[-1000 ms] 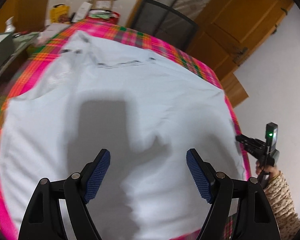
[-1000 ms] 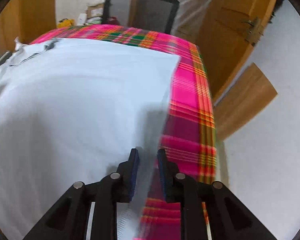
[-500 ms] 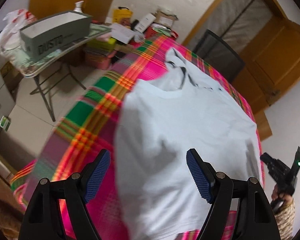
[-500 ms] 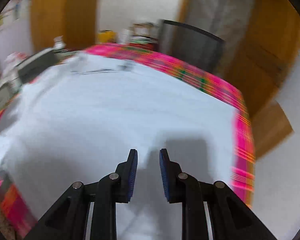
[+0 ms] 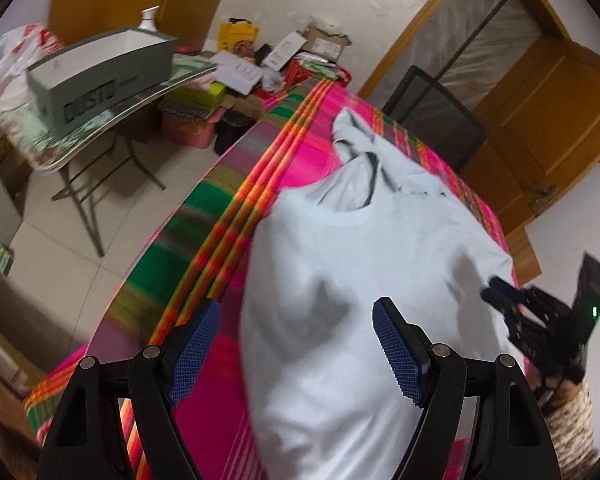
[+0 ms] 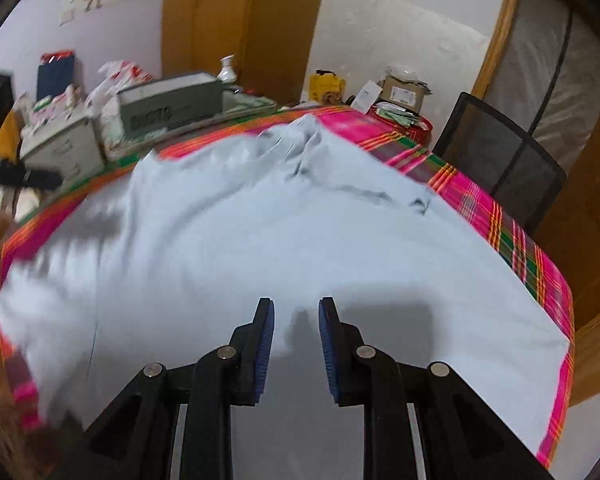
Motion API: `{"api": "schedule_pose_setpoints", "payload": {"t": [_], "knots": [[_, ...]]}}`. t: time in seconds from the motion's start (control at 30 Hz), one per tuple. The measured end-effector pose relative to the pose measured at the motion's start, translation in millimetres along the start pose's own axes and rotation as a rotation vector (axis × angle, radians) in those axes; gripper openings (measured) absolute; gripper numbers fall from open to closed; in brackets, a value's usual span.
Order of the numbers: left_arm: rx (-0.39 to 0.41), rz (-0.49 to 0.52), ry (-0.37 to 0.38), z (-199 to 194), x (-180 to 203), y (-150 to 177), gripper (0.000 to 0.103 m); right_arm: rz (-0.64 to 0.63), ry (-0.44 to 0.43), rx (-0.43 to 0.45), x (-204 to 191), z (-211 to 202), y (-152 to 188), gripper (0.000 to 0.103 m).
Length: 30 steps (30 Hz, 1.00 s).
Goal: Fold clothes
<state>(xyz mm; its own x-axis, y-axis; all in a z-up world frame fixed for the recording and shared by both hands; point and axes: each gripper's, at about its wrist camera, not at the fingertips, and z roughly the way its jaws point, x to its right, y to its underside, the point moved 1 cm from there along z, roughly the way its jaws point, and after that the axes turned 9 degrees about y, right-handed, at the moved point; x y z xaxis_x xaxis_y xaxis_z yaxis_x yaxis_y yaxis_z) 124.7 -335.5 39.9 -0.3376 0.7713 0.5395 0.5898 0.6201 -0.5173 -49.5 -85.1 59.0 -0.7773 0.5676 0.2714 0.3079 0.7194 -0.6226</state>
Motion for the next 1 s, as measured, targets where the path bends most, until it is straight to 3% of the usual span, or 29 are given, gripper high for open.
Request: {"api": "schedule_pose_setpoints", "payload": {"t": [0.17, 0.37, 0.57, 0.7, 0.73, 0.8, 1.0], "knots": [[0.027, -0.007, 0.023, 24, 2, -29, 0.08, -0.081, -0.016, -0.004, 0, 29, -55, 0.024], [0.062, -0.029, 0.052, 55, 1, -65, 0.08, -0.138, -0.043, -0.104, -6, 93, -105, 0.024], [0.107, -0.072, 0.088, 83, 0, -98, 0.08, -0.201, 0.01, -0.131, -18, 145, -118, 0.024], [0.095, -0.1, 0.1, 94, -7, -104, 0.08, -0.225, 0.04, -0.158, -16, 165, -118, 0.024], [0.093, -0.095, 0.089, 95, -8, -104, 0.08, -0.223, 0.036, -0.153, -13, 166, -119, 0.021], [0.092, -0.095, 0.09, 96, -12, -102, 0.08, -0.229, 0.058, -0.139, -9, 165, -124, 0.004], [0.083, -0.072, 0.099, 98, -10, -99, 0.08, -0.208, 0.152, -0.072, 16, 159, -145, 0.005]]}}
